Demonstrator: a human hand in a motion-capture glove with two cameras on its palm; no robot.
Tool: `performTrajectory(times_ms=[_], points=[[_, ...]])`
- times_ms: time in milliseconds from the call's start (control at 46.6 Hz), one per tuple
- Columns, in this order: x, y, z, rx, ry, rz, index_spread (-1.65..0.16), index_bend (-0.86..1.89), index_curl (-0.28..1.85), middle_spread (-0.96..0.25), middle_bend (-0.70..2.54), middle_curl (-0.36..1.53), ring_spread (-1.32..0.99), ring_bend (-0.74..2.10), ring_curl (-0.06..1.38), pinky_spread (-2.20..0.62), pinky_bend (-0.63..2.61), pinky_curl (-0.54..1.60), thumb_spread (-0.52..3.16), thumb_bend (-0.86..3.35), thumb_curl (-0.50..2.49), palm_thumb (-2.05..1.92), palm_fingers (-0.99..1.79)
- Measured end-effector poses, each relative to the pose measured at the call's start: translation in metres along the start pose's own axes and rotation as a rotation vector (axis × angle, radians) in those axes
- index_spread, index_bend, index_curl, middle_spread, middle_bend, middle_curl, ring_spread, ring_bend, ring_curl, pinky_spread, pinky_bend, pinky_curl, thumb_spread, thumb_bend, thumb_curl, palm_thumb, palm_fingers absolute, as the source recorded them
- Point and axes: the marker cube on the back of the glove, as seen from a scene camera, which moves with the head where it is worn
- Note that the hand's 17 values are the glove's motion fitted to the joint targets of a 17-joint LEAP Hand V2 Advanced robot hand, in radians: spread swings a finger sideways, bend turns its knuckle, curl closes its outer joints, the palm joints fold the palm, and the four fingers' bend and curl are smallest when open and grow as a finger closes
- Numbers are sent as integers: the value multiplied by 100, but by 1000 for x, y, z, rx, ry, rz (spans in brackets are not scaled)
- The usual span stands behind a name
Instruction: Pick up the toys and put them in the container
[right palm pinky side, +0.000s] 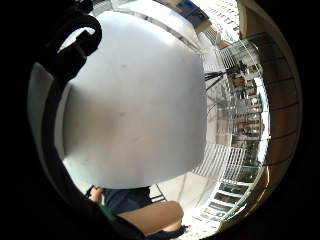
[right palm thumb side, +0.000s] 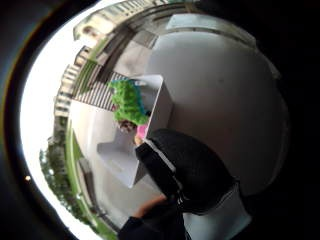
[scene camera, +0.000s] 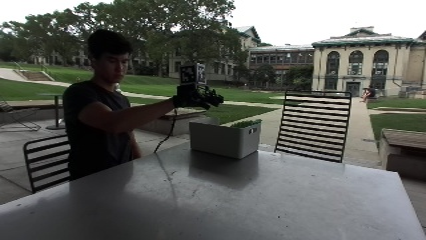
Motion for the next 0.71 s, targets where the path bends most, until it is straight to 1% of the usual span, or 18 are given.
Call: performTrajectory(times_ms=[21,64,129,451,708], points=[[1,1,1,-1,24,84,-31,8,32,-12,19,44,-13,57,43,-12,122,34,117,-7,31,-9,-5],[-12,9,0,-3,32,148,-31,8,31,-12,20,44,-15,58,44,-13,122,34,117,-7,30,-9,-5],[-10,22,1,8,25,162,-31,9,29,-12,20,44,-16,60,44,-15,121,33,117,-7,28,-9,-5],[100,56,32,41,18,255,-30,17,30,-13,25,45,-27,53,41,-20,102,29,117,-7,21,-10,-5],[122,77,40,44,7,270,-29,18,32,-14,25,45,-32,41,37,-21,90,28,118,-7,17,-11,-4]])
